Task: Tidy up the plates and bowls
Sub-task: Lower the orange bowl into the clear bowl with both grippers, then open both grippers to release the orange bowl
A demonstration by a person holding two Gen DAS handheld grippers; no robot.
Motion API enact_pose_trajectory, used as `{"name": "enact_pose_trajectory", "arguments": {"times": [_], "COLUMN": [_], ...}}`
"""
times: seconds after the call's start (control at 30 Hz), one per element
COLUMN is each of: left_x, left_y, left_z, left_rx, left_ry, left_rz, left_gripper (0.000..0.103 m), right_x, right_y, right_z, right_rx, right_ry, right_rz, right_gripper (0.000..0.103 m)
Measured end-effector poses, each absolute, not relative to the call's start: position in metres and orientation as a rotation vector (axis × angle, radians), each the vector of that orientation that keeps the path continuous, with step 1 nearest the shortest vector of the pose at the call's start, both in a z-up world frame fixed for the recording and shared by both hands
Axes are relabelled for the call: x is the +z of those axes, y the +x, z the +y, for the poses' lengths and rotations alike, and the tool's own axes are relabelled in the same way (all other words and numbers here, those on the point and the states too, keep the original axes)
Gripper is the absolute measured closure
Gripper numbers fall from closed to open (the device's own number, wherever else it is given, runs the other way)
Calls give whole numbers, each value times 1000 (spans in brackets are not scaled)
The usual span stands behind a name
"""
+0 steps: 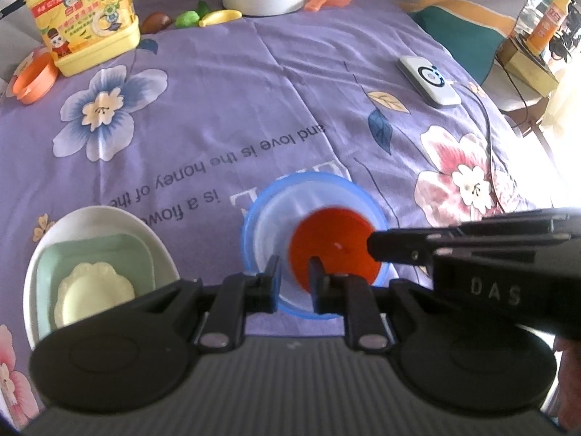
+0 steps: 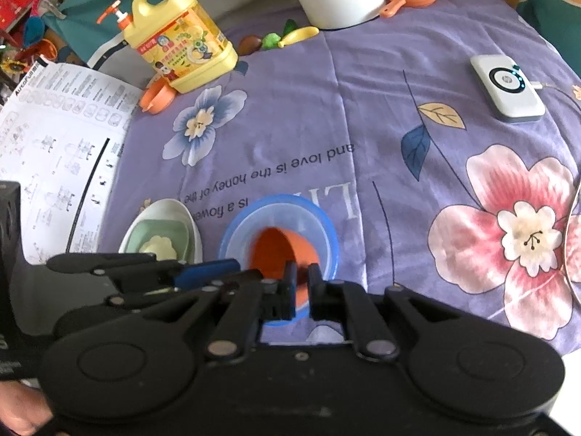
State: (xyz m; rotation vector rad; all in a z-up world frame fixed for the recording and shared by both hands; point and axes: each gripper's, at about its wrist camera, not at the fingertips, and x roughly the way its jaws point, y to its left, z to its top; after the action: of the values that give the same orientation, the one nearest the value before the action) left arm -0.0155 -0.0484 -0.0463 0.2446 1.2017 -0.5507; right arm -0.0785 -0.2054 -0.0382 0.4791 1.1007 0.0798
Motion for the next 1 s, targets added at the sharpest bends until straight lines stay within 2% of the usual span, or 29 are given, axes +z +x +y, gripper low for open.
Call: {"name": "enact_pose_trajectory", "arguments": {"times": [0.1, 0.27, 0.4, 0.6, 0.8, 0.87, 0.9, 0.93, 0.97, 1.0], "left_x": [-47, -42, -40, -40, -34, -30, -28, -26, -23, -21], "left_y": [-14, -15, -15, -14, -19, -22, -23, -23, -23, -23], "left_z": [-47, -43, -42, -39, -34, -29, -25, -21, -16, -12], "left_rx": [-548, -540, -533, -511, -498, -488, -481, -470, -455, -433], "left_ry": [239, 220, 216, 213, 221, 214, 204, 193, 183, 174], "left_rz": [1195, 1167, 1155, 1147, 1087, 1057, 1042, 1027, 1013, 997], "left_gripper": [83, 70, 68, 59, 43, 37, 35, 26, 14, 8], "right_x": [-42, -44, -42, -46, -47, -44, -41, -39, -37, -33], "right_y": [-78, -78, -77, -75, -76, -77, -77, -78, -79, -80], "right_z": [-205, -204, -204, -204, -206, -207, -208, -209, -210, -212], "right_rx": [79, 63, 56, 50, 54, 55, 51, 46, 40, 31], "right_ry": [477, 453, 431, 429, 445, 448, 447, 444, 441, 440], "right_rz": [1109, 1099, 1087, 1090, 1093, 1085, 1079, 1072, 1061, 1050], "right_gripper": [95, 94, 94, 94, 94, 90, 83, 75, 73, 63]}}
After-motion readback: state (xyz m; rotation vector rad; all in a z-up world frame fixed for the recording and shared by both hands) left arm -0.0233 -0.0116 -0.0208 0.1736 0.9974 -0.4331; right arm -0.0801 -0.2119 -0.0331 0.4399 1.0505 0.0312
